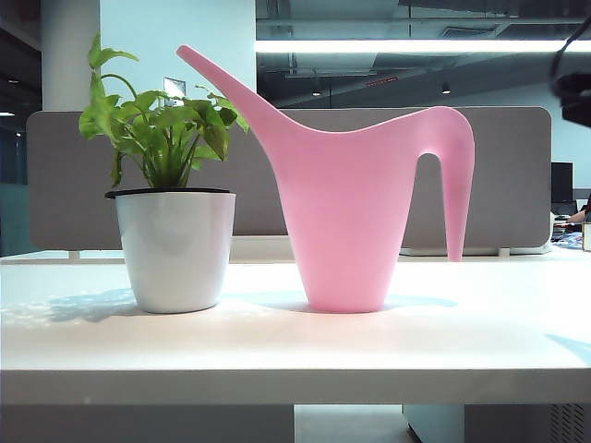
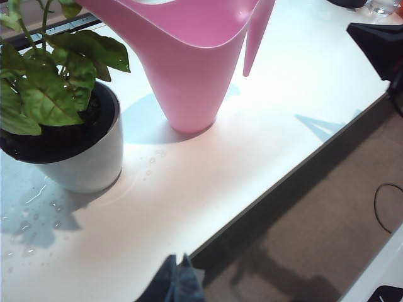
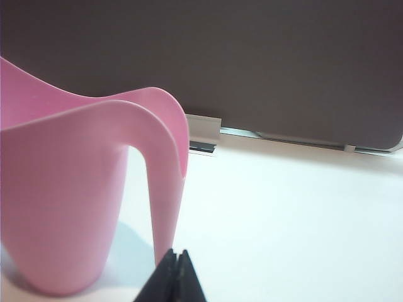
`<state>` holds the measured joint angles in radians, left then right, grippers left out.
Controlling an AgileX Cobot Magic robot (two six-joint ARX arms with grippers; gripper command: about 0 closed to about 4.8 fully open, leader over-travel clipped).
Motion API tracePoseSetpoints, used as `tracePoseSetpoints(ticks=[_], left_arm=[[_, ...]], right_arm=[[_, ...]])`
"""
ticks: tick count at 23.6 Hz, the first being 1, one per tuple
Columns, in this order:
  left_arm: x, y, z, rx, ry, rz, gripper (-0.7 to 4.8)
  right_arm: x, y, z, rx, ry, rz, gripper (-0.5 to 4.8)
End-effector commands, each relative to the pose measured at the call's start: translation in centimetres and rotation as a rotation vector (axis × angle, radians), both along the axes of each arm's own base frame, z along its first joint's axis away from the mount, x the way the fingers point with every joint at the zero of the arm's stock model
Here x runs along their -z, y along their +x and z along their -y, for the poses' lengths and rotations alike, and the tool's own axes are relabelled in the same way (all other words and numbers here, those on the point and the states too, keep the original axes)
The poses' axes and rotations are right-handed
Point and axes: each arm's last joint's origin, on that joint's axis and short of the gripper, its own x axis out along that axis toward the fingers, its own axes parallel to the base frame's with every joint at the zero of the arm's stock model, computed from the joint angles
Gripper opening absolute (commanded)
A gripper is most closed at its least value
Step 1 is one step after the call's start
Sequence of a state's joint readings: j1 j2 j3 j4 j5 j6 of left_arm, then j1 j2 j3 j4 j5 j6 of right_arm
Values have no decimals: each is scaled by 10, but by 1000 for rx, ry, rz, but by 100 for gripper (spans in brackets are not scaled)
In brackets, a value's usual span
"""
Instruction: Pick up the watering can from the table, water the potted plant, and put the can back.
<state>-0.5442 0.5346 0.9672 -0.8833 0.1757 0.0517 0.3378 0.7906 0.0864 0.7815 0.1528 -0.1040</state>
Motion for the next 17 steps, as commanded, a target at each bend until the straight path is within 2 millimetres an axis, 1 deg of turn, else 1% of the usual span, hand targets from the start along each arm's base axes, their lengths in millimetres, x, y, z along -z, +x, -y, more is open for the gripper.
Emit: tracePoseSetpoints(ticks=[1,3,4,9,10,15,17], left_arm=[[-2,0,0,5,-8,9,3],[-2,0,0,5,-7,9,3],[-2,0,0,5,-8,9,3],[-2,0,0,5,-8,9,3],[-2,0,0,5,-8,9,3],[-2,0,0,5,-8,10,3],[-2,0,0,5,-8,9,3]], right_arm=[[1,-11,4,-6,0,-33,17],[5,-19,8,-2,17,-39,17],[10,-22,10,-12,10,-56,17],[21,-29,16,-89,-12,-140,17],[25,-31,19,-107,-17,-178,17],[37,-43,30,-100,-12,-299,17],[43,-51,34,-79,-1,-358,17]])
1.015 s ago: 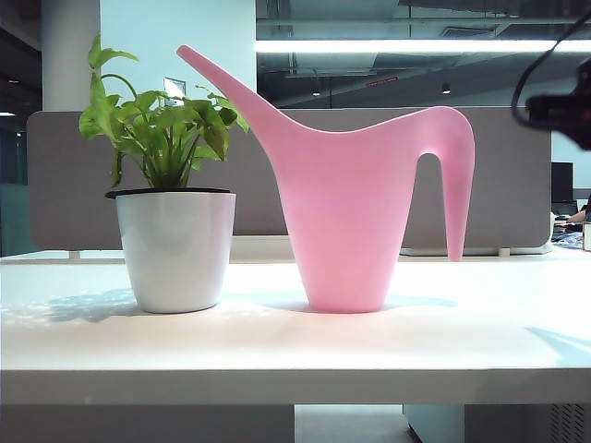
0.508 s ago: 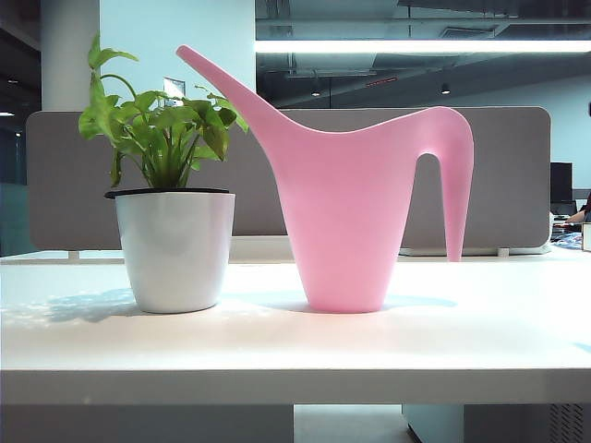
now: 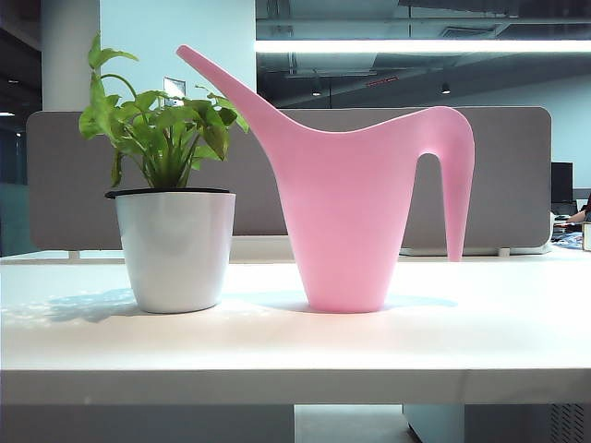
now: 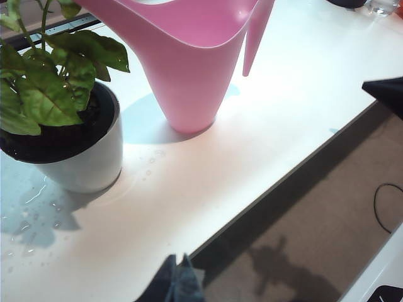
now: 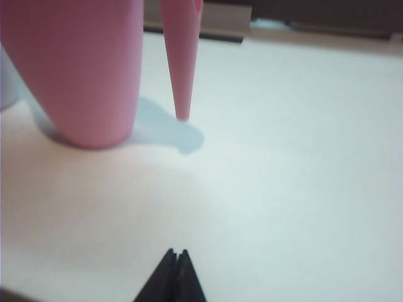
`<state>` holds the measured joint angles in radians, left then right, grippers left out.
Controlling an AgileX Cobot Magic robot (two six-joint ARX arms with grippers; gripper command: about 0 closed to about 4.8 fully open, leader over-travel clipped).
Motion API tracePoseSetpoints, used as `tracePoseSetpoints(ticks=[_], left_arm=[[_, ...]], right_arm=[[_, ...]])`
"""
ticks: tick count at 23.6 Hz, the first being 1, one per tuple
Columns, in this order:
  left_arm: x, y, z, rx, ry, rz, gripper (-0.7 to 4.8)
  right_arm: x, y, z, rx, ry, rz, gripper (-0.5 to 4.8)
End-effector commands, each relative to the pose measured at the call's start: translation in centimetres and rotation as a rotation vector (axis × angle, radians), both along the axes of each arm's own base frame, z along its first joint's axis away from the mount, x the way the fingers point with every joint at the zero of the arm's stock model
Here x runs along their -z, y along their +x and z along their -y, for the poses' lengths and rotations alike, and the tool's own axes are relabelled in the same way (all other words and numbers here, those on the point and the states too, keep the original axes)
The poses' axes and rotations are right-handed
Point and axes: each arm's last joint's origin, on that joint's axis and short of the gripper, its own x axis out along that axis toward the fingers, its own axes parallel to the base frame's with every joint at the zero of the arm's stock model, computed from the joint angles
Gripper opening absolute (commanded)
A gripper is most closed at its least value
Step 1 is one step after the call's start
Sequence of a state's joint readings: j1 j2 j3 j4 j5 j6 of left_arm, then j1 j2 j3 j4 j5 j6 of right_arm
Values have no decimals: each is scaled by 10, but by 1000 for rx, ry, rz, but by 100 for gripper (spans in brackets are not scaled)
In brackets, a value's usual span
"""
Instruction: Pick up the watering can from the table, water the potted plant, and put the can back.
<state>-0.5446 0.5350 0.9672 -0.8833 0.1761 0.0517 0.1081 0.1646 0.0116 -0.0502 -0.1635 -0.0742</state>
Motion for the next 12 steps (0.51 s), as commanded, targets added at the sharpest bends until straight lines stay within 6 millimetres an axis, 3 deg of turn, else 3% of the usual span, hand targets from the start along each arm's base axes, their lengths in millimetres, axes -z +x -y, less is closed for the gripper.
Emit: tracePoseSetpoints(ticks=[1,5,12], left_arm=[[-2,0,0,4,-8,9,3],[-2,0,0,4,-8,10,3],[-2,0,0,4,-8,10,3]], right_arm=[[4,-7,3,25,30,-49,17],[0,-10,6,103,22,11,-6],[0,-9,8,168,9,8,0]])
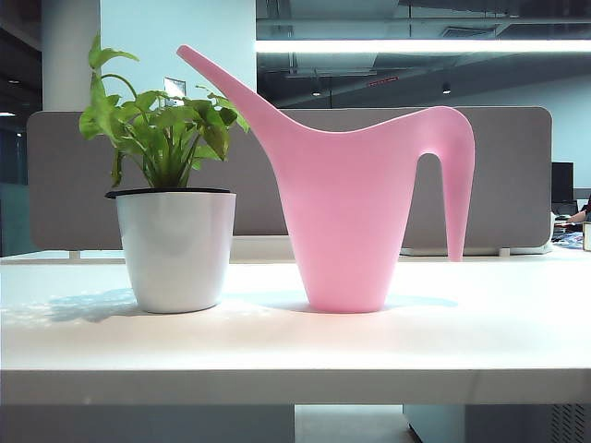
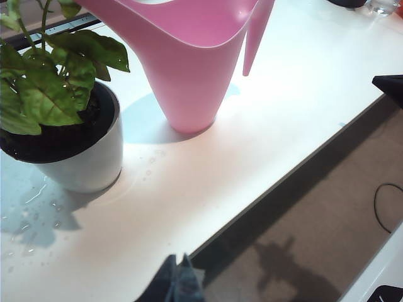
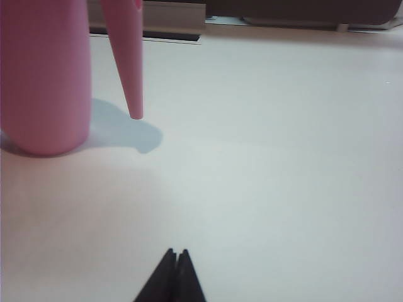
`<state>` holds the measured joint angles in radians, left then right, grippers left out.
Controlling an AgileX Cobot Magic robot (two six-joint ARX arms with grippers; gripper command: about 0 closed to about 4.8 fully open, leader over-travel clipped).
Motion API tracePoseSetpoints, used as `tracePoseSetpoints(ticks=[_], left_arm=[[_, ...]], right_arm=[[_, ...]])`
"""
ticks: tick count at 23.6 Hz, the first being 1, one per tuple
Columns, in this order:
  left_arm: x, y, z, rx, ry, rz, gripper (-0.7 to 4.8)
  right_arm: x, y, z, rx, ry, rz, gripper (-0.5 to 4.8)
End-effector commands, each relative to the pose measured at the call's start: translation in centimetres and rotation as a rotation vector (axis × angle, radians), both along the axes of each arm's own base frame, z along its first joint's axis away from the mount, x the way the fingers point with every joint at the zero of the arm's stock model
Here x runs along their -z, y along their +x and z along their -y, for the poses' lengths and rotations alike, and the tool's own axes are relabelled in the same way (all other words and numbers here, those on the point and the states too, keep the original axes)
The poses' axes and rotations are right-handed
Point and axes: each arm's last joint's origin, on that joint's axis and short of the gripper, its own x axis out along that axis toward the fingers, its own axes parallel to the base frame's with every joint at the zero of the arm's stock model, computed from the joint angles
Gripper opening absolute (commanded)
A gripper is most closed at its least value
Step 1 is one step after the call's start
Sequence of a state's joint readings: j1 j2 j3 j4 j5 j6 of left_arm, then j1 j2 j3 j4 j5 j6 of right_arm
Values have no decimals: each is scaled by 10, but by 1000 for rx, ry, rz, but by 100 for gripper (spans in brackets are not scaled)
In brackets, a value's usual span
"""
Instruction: Pick up the watering can from the table, water the potted plant, and put the can back.
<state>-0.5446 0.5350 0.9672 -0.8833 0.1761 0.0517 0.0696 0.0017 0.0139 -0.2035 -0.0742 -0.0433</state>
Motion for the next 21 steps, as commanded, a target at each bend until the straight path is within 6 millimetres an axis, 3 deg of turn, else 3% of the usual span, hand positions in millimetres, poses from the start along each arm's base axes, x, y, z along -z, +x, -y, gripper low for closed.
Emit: tracePoseSetpoints(ticks=[1,15,21], left_arm=[[-2,0,0,4,-8,10,3],[5,-6,-9,-73,-29,60,3],[30,7,-15,-226,-80,121,3]], right_arm=[[-1,0,1,36,-4,1,4],[-1,0,1,29,-3,1,4],[-1,0,1,29,-3,1,4]])
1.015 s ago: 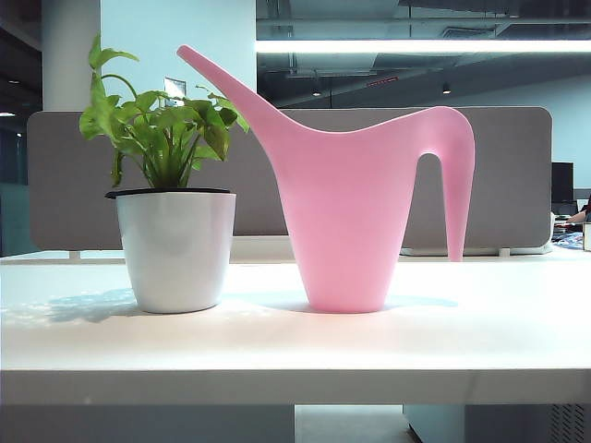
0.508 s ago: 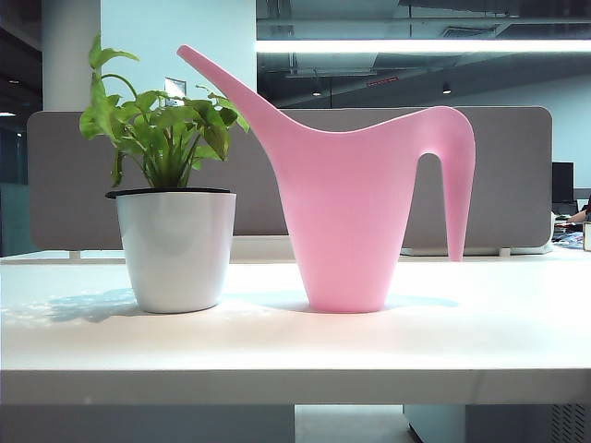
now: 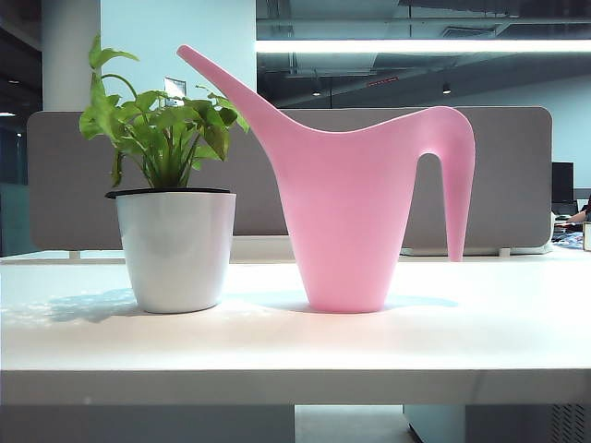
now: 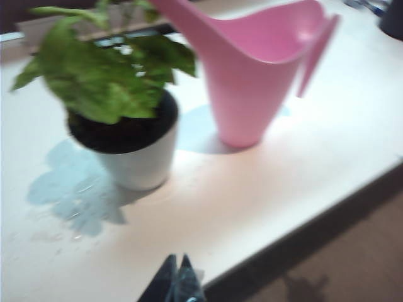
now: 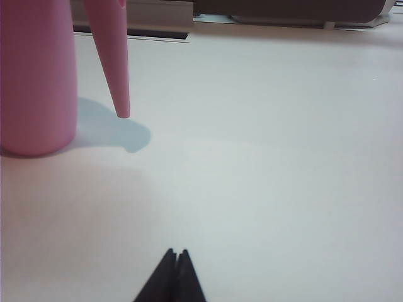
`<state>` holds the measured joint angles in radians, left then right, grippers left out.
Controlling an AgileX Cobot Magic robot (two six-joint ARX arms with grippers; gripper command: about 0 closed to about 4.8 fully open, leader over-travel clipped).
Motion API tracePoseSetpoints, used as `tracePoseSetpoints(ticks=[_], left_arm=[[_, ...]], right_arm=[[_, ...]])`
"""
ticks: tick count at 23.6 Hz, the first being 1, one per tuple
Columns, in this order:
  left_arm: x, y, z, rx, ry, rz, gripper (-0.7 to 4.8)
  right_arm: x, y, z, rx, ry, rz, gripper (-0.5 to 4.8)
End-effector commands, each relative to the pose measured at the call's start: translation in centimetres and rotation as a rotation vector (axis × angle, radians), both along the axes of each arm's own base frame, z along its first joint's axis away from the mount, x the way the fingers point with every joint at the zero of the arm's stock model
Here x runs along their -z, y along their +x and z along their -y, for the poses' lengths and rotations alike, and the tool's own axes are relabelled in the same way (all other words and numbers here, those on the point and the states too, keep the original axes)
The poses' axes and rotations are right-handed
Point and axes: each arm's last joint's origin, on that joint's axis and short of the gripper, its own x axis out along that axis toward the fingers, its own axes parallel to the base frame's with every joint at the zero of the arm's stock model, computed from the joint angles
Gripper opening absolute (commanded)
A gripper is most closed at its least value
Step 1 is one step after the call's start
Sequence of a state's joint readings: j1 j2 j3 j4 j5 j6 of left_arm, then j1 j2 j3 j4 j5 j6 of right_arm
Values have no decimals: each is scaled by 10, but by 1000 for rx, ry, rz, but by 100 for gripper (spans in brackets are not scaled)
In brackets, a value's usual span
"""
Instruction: Pick up the watering can from the table, water the potted plant, and put the can back.
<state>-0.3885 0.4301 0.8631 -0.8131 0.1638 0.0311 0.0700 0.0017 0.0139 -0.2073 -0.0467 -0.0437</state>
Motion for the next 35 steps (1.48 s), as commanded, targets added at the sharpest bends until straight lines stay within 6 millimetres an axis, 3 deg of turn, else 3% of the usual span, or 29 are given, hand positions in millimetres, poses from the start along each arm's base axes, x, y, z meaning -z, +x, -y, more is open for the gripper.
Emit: tracePoseSetpoints(ticks=[1,6,9,14,18,25,35], left_arm=[[19,15,-1,-69,-42,92,3],[70,39,-9,-214,-84,180,3],[115,50,-20,-336,-146,210,3],[161,47,-24,-375,-157,266,3],[174,40,-24,-388,-149,284,3],[181,37,-31,-609,-87,240,3],[187,36,-29,-559,-88,177,3]], right_arm=[[-1,0,0,2,3,4,4],[-1,0,0,2,3,4,4],[-1,0,0,2,3,4,4],[-1,0,0,2,3,4,4],[-1,0,0,2,3,4,4],[-1,0,0,2,3,4,4],[-1,0,0,1,3,6,4]])
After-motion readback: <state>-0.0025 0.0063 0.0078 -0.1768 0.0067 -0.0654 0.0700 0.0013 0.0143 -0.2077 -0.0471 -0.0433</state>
